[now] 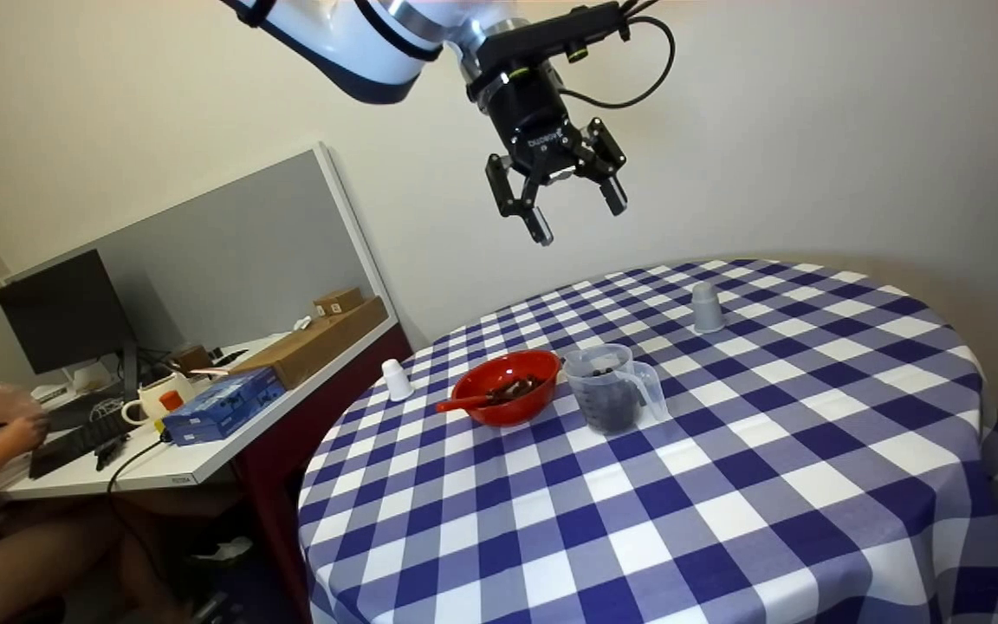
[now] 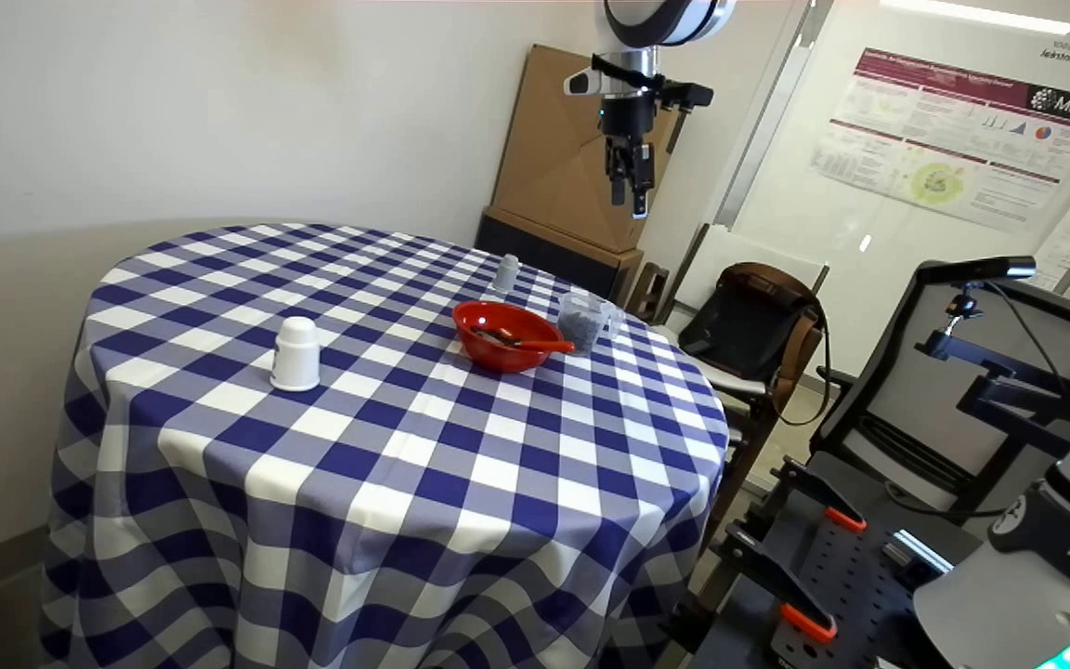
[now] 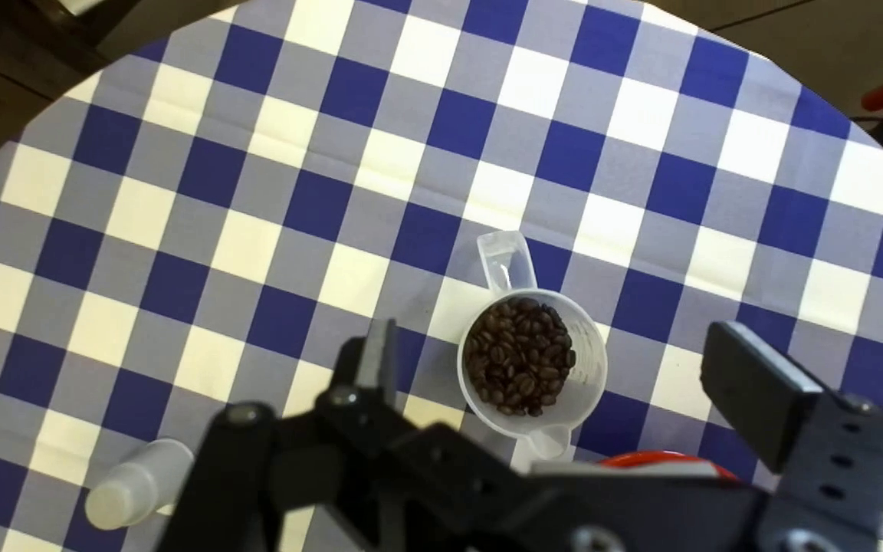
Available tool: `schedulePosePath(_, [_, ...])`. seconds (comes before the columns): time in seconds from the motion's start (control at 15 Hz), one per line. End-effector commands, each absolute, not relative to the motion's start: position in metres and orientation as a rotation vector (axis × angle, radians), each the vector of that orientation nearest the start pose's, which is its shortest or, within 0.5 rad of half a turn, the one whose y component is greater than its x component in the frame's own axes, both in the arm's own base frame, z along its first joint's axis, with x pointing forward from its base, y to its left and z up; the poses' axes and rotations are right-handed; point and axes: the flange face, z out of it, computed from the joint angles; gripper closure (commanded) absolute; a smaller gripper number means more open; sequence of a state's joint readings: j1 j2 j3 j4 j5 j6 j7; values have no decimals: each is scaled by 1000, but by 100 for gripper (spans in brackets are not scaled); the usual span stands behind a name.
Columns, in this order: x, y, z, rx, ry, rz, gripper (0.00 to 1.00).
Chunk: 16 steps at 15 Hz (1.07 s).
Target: Pour some of the beans in the jar into the red bowl
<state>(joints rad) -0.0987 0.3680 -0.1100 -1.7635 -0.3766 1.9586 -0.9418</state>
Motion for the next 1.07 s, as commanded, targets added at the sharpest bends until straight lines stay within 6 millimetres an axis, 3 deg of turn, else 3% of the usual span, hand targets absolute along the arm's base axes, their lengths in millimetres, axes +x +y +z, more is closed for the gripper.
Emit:
schedulePosePath(0.0, [628, -162, 328, -2950, -1501, 664, 0])
schedulePosePath(0.47, [633, -169, 285, -2917, -1548, 786, 0])
schedulePosePath(1.0, [624, -151, 266, -2880, -1564, 787, 0])
